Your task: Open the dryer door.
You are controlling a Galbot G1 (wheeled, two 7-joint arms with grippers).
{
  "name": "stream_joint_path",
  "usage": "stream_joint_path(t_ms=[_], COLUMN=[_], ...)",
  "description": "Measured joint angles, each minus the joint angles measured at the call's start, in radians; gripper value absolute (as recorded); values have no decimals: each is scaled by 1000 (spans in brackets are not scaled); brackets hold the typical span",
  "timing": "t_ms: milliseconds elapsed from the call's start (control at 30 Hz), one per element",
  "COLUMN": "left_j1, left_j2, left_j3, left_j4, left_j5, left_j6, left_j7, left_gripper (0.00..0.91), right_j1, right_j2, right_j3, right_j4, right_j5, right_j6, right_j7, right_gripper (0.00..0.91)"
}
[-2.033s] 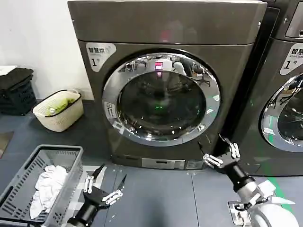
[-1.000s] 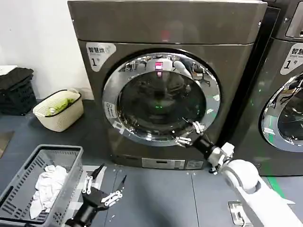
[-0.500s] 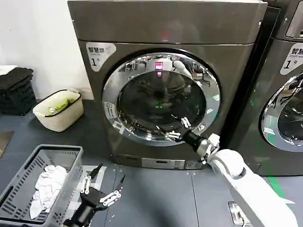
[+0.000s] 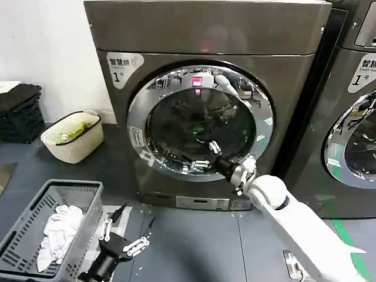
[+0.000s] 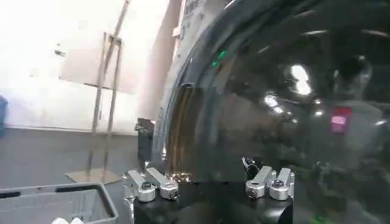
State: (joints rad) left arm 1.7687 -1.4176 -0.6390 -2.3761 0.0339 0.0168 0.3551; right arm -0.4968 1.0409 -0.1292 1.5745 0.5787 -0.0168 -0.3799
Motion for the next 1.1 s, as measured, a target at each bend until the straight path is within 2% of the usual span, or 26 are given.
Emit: stream_joint_path(t_ms=[500,1100], left_j1=[0,0], left_j2=[-10,-18], left_j3=[-5,-8], left_j4=[0,-3], left_j5=[1,2], left_j6=[-1,-2], left_j7=[2,3], left_gripper=[907,907], right_j1=[85,168], right_j2=[68,167], right_j3=[-90,-148], right_j4=[-68,-211], right_j5=[-2,-17], right_j6=[-3,-1], right_j7=[-8,12], right_gripper=[907,907])
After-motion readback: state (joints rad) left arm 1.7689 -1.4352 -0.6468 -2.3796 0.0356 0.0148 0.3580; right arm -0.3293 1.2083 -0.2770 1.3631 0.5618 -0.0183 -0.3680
